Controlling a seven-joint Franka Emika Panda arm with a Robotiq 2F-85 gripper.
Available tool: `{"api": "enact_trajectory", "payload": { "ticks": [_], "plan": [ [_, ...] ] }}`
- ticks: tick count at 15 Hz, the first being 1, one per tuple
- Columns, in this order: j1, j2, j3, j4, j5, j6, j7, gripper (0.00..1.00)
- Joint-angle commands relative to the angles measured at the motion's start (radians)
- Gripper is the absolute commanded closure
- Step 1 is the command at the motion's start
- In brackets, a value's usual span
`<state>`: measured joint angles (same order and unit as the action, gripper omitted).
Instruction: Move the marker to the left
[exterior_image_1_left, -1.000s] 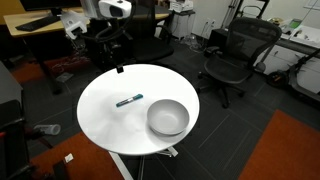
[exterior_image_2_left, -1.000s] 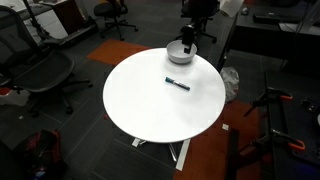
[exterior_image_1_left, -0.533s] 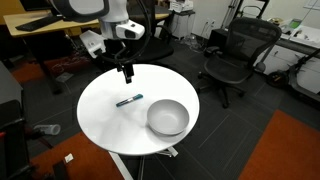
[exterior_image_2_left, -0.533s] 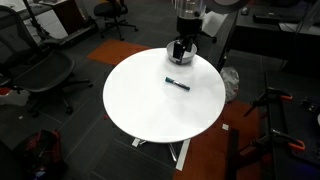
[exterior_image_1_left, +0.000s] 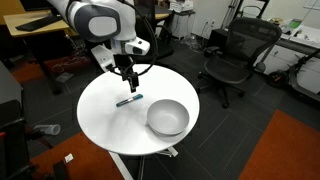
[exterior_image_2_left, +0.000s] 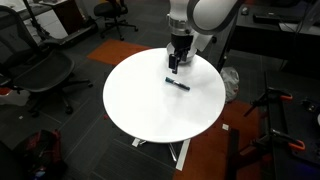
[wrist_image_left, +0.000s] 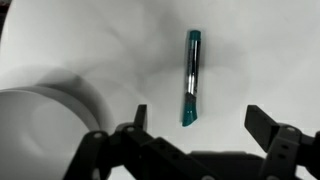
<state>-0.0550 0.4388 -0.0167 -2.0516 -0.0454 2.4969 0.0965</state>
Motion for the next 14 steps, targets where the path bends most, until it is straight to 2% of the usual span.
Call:
{"api": "enact_trajectory", "payload": {
  "ticks": [1, 14],
  "plan": [
    [-0.001, 0.064, -0.002, 0.053, 0.034, 0.027, -0.026, 0.00],
    [-0.007, 0.214, -0.008, 0.168, 0.051, -0.004, -0.021, 0.00]
  ]
}}
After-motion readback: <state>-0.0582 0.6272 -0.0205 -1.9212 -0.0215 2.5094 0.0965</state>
